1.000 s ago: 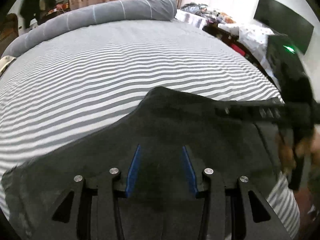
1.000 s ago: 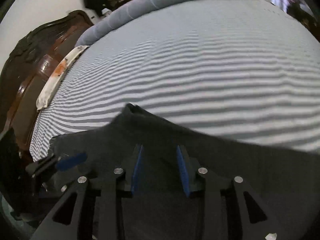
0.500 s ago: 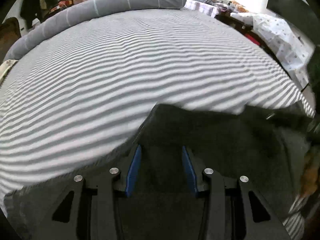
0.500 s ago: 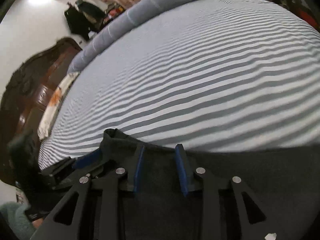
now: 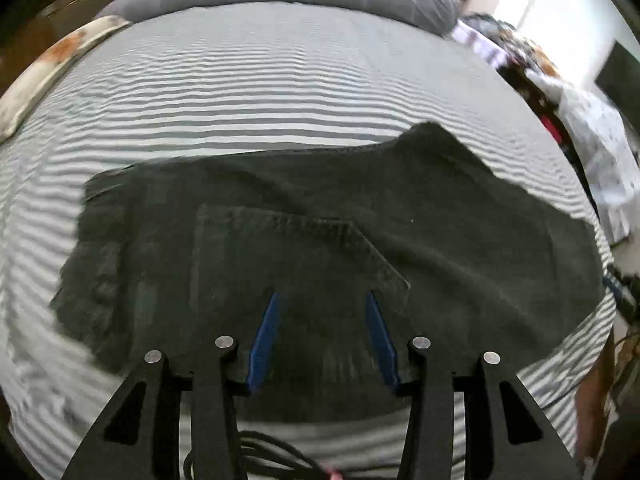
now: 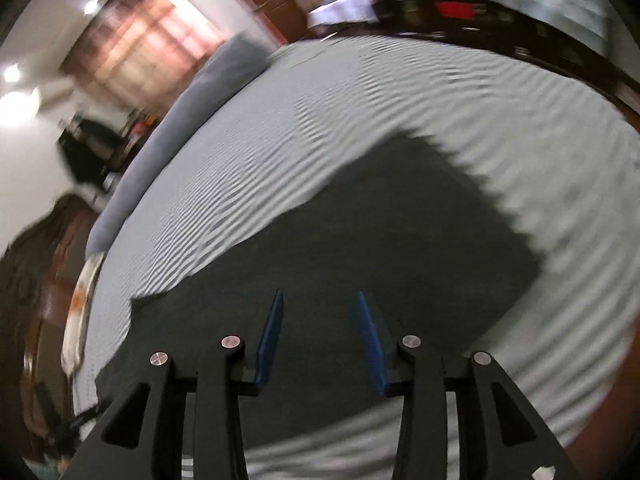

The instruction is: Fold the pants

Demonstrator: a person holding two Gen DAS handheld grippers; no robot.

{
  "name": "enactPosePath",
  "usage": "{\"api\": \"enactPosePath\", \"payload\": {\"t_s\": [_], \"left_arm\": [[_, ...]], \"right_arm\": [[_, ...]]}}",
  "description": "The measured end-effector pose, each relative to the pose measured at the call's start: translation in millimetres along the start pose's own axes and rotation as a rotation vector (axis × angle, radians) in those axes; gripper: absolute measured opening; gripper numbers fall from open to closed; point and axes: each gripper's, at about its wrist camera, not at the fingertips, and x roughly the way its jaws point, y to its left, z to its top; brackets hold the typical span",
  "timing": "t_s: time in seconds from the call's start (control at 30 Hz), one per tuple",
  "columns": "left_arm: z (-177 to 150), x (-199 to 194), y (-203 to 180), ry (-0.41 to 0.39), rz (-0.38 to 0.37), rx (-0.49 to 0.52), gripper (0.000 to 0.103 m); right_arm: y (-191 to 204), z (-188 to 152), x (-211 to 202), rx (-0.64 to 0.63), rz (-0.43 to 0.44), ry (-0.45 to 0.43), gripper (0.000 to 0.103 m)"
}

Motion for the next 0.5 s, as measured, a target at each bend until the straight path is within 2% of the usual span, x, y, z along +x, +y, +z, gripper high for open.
{"api": "enactPosePath", "payload": {"t_s": [0.1, 0.3, 0.4, 0.5], "left_arm": [[-7.2, -27.1, -8.5, -0.031, -0.023, -0.038, 0.046], [-10.0, -60.9, -57.3, -0.106, -0.091, 0.015, 0.048], [-6.9, -51.8, -85.6, -0.107, -0.08, 0.04, 0.049], [-7.4, -33.3, -104.6, -0.091, -0.034, 0.069, 0.049]], "right_arm": [[-33.6, -3.2, -16.7, 0.054, -0.021, -0.026, 0.037], [-78.3, -13.2, -20.8, 0.141, -0.033, -0.044, 0.037], [-91.4, -14.0, -12.7, 0.182, -0.021, -0.047, 0.037], [-105.4, -13.4, -7.0, 0.198, -0.02, -0.051, 0.037]]}}
